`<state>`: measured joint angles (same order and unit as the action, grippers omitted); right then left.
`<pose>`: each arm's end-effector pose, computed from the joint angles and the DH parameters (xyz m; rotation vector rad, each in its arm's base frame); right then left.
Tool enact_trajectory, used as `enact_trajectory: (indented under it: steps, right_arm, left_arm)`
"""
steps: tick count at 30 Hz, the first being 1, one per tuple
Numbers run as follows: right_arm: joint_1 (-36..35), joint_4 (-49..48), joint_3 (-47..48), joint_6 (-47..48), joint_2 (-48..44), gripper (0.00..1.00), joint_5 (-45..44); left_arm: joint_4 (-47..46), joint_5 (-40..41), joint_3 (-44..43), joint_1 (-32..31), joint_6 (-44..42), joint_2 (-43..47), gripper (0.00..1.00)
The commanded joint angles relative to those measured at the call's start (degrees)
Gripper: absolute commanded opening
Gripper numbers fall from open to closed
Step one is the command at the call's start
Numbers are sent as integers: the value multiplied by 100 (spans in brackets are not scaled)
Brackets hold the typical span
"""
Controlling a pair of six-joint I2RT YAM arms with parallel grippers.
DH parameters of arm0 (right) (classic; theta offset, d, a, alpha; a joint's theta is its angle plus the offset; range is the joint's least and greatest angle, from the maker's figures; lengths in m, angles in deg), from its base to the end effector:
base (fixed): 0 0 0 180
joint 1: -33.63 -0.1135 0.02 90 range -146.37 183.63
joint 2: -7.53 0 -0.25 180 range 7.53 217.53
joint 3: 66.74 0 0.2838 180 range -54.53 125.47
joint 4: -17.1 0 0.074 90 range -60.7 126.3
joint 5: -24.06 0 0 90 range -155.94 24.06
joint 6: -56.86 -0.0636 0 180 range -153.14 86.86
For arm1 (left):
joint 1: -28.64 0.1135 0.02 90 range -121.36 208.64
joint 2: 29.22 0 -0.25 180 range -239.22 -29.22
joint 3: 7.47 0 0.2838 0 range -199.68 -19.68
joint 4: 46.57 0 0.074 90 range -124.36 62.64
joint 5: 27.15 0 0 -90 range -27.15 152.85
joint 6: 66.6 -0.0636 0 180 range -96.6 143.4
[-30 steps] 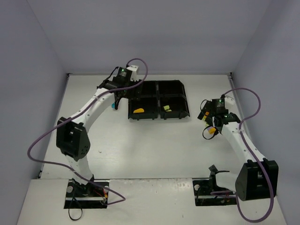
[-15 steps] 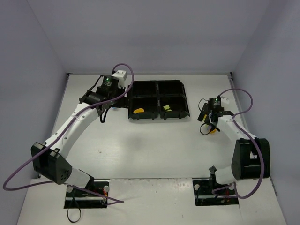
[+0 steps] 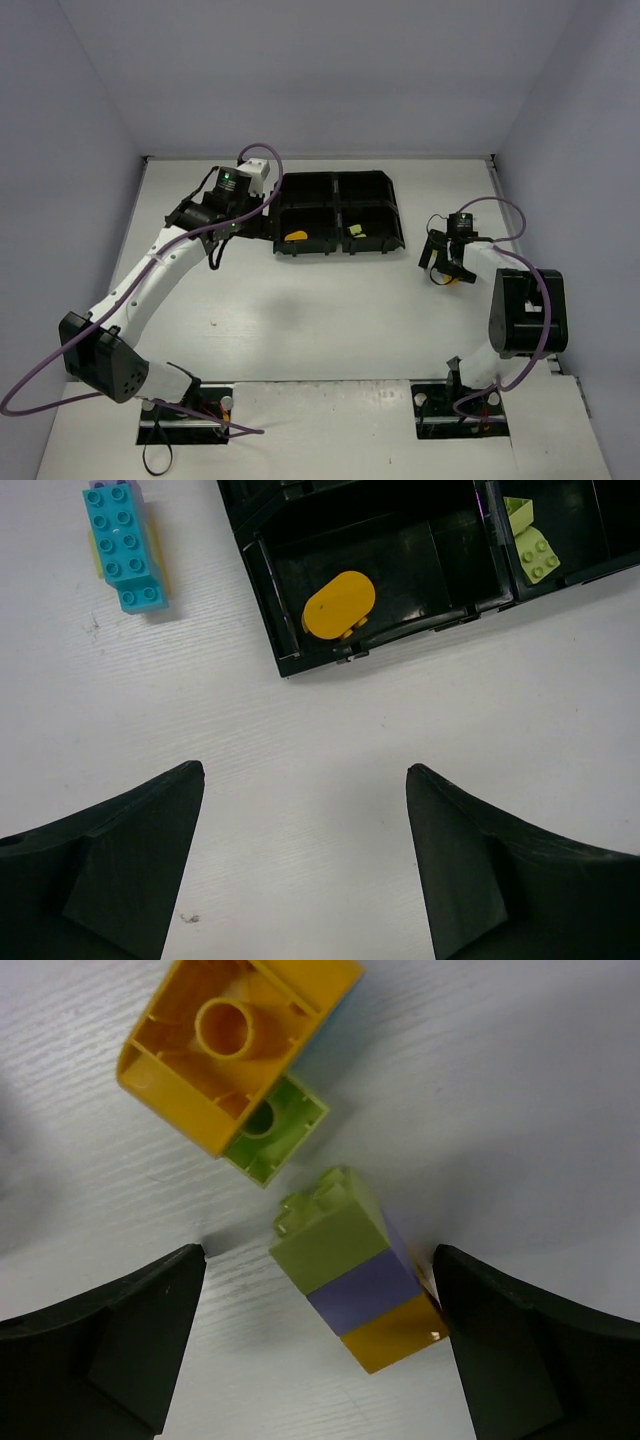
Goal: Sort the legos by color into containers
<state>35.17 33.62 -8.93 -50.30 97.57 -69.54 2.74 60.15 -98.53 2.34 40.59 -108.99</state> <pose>0.3507 -0.0134 0.1088 0.4214 2.3830 0.0484 0.3234 -0.1632 0.3304 0.2067 2.2650 -0.4605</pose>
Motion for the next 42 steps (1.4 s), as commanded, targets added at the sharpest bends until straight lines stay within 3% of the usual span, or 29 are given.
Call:
enact_trajectory:
  steps: [1,6,12,16,24,26,29,30,34,38,42]
  right_arm:
    - [-22,-142,124,73,-74,92,543]
    - [-119,-141,-25,-49,-232,80,878]
    - [-277,-203,-61,-182,-250,72,553]
    - [-286,-203,-43,-287,-241,59,439]
    - [-277,-36,159,-428,-39,50,-97]
    - [-286,-19,177,-428,-57,42,-141]
    - [-312,-19,116,-445,-249,21,-194]
    - [-338,-19,115,-393,-389,12,-212]
    - [-829,-36,168,-103,-987,1,-194]
    - [-1514,-237,256,415,-1839,0,43]
    - [-1990,-922,-15,995,-3050,0,859]
  left_arm:
    - [-133,50,-148,-33,-22,172,75]
    - [-98,156,-193,-41,-67,119,75]
    - [-116,103,-210,-33,-102,5,75]
    - [-124,94,-289,-33,-93,-57,75]
    - [-133,50,-359,-33,-32,-100,75]
    - [-159,24,-359,-41,-5,-100,75]
    - [-195,-2,-403,-50,47,-100,75]
    - [-203,-55,-429,-59,56,-100,75]
    - [-247,-222,-596,-120,118,-136,75]
    - [-370,-713,-772,-138,345,-162,75]
    - [-729,-1337,-878,-199,645,-153,75]
